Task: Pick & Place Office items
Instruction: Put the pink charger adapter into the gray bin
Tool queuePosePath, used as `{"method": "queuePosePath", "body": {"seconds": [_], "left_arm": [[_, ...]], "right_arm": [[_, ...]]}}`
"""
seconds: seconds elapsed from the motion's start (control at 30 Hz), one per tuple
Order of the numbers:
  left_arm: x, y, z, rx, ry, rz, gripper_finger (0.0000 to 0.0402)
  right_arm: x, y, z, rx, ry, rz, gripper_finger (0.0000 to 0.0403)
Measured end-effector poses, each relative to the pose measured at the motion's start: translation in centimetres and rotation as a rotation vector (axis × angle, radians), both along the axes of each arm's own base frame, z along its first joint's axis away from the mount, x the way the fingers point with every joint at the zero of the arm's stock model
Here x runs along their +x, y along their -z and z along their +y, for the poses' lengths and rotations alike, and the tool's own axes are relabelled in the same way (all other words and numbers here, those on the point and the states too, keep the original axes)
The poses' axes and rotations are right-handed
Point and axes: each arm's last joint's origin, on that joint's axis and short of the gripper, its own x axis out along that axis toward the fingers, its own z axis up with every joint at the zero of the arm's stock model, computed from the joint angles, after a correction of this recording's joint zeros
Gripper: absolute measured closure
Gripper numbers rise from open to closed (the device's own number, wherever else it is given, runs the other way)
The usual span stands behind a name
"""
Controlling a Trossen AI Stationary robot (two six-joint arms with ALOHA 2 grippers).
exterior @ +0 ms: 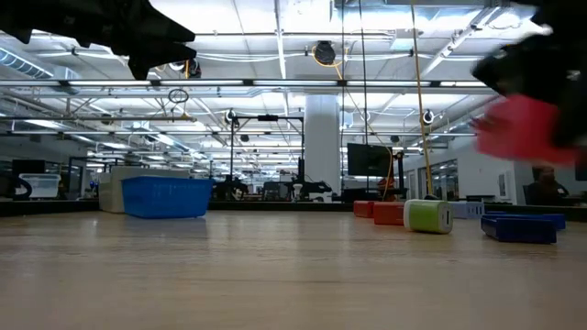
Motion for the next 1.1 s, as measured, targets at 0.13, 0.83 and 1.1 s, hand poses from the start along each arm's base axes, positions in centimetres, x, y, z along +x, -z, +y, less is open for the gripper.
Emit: {"method": "queuePosePath", "body": {"seconds": [0.13,0.83,1.1], "left_arm": [[0.0,0.0,0.0,-0.003,0.000,-0.001,0.0220],[0.0,0.0,0.0,0.090,0.008,0.023,0.0220],[0.0,0.1,0.0,0.064,0.013,0.019,0.0220]], "right_arm": [[1.2,-1.8,-1.1,-0.076,-0.019,-0.157,0.0244],[7.9,-4.3,-11.8,-0.301,0.043,-0.371,0.0253],[9.7,-5.9,-15.2,-0.176,-0.027,-0.557,0.0252]]}}
